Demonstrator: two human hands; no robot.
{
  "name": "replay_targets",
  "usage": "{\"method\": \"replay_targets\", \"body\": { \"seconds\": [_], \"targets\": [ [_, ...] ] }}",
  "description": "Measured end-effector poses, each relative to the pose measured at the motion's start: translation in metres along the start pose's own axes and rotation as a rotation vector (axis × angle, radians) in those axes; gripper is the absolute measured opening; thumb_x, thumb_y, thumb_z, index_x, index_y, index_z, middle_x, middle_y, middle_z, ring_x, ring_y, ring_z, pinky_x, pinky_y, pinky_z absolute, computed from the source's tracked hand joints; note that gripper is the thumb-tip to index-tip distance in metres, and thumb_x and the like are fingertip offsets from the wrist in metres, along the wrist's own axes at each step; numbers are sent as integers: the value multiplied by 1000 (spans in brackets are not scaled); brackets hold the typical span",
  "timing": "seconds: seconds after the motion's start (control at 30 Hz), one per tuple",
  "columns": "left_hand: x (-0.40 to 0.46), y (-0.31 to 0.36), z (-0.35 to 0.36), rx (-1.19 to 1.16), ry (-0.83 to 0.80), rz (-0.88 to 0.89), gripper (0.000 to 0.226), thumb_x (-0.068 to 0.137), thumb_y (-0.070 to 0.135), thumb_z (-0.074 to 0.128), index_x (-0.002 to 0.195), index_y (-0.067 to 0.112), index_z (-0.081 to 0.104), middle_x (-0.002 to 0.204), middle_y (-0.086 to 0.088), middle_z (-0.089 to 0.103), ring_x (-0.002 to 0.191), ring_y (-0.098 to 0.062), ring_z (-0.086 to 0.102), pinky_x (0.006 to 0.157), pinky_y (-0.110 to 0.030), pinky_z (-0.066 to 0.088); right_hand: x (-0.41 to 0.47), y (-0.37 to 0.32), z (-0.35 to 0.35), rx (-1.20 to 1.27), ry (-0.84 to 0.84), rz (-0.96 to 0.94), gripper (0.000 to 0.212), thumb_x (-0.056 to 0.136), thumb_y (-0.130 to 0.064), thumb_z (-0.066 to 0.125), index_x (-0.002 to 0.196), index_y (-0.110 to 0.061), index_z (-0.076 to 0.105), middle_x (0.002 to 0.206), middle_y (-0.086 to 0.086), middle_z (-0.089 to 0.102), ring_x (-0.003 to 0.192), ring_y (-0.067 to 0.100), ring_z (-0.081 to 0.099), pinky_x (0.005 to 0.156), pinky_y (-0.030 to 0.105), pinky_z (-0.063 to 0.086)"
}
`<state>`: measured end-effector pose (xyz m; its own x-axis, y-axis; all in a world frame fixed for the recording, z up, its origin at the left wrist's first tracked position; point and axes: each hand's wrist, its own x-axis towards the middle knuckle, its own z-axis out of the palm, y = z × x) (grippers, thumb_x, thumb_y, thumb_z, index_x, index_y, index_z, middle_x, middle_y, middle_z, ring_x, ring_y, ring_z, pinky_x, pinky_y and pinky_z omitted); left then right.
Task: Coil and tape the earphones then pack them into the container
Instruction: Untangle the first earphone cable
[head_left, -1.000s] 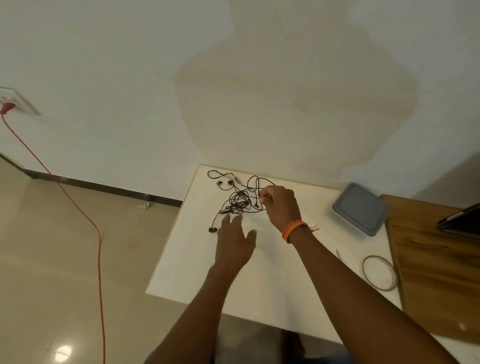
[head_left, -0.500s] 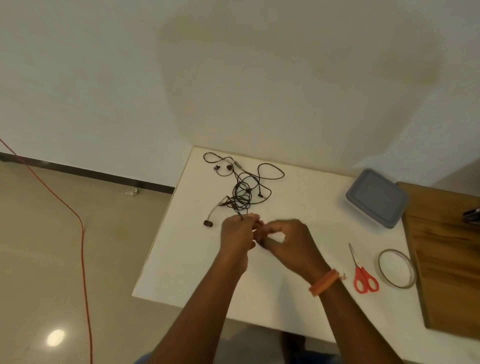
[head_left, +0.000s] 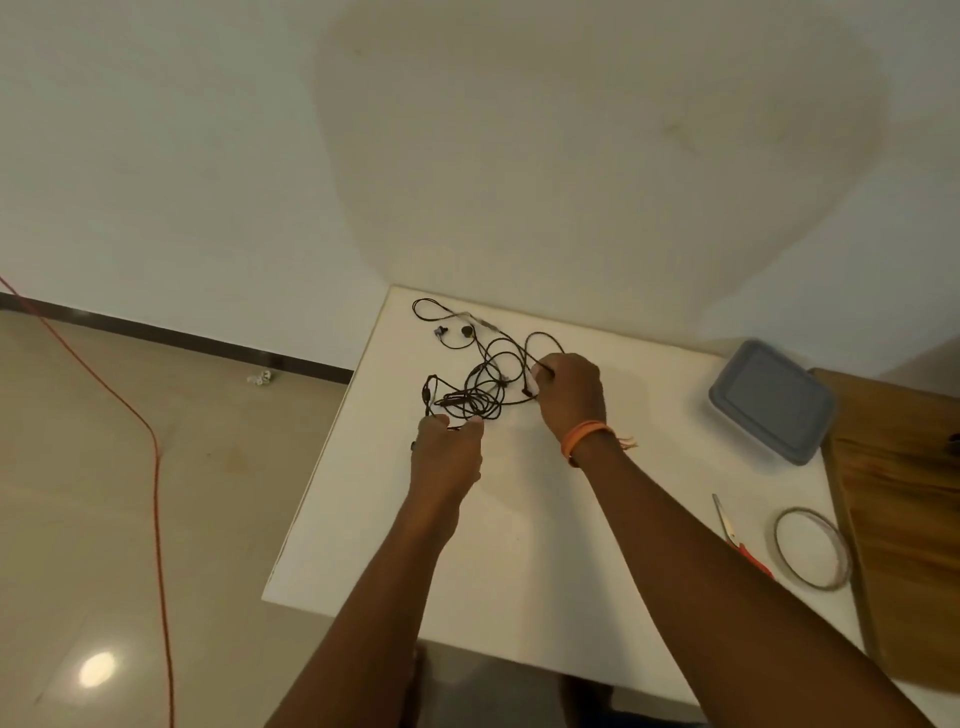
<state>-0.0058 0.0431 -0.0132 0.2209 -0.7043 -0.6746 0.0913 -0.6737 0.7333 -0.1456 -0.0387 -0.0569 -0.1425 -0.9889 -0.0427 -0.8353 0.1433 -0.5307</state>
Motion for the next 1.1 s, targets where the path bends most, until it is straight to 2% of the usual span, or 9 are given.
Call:
{"method": "replay_targets", "body": {
  "seconds": [0.1,0.2,0.3,0.47,0.57,0.67,0.77,0.93,1.1],
  "targets": [
    [3,1,-2,12,-2,-10,18,97,26,56,103,10,50,82,-2,51,81,-23,54,72,-36,48,8,-2,-24,323,-20,110,22,94,-17,57,81,-7,72,65,6,63,57,17,56,64,28,44],
    [3,1,-3,87,18,-9,42,92,39,58,115,5,52,107,-9,59,103,-26,61,92,-43,52,5,-12,-58,625,-16,206,19,93,-18,56,86,-12,72,57,1,51,47,13,45,48,27,46],
    [1,2,-3,55,40,-7,61,92,41,60,136,4,40,129,-15,55,119,-31,56,101,-48,48,-17,-10,-83,633,14,212,13,90,-21,63,87,-11,71,55,0,47,45,12,41,42,25,41],
    [1,6,-8,53,161,58,69,93,36,61,143,1,29,147,-14,36,128,-29,44,102,-38,43,-70,29,-75,355,-195,340,6,84,-15,68,84,-10,70,59,4,58,46,18,49,45,26,42],
    [3,2,-10,162,144,108,62,96,34,57,141,-1,33,142,-14,41,116,-23,46,86,-29,37,-87,43,-61,296,-346,301,29,78,-13,76,106,-10,67,76,4,64,63,18,61,55,25,48],
    [2,-2,-12,474,147,159,55,98,45,47,130,-1,47,133,-18,50,112,-28,52,91,-39,46,-89,40,-55,202,-440,174,51,69,-36,85,112,-20,63,100,0,62,92,12,60,69,17,43],
    [-1,-2,-12,822,254,179,59,102,52,31,126,3,54,135,-22,49,119,-37,51,92,-45,44,-81,36,-54,155,-276,117,44,68,-41,85,100,-19,64,98,-1,58,87,8,55,65,14,39],
    [-10,7,-20,1060,345,213,65,103,54,19,107,7,64,106,-13,66,102,-32,61,72,-36,39,-86,40,-51,89,-270,73,14,84,-27,73,77,-17,68,76,0,69,73,16,64,69,29,51],
    [-32,27,-17,1069,419,348,56,99,58,35,92,10,62,95,-7,66,87,-28,60,68,-32,37,-96,24,-76,693,-173,331,14,91,-13,65,87,0,70,69,13,69,56,20,60,55,31,55]
  ]
}}
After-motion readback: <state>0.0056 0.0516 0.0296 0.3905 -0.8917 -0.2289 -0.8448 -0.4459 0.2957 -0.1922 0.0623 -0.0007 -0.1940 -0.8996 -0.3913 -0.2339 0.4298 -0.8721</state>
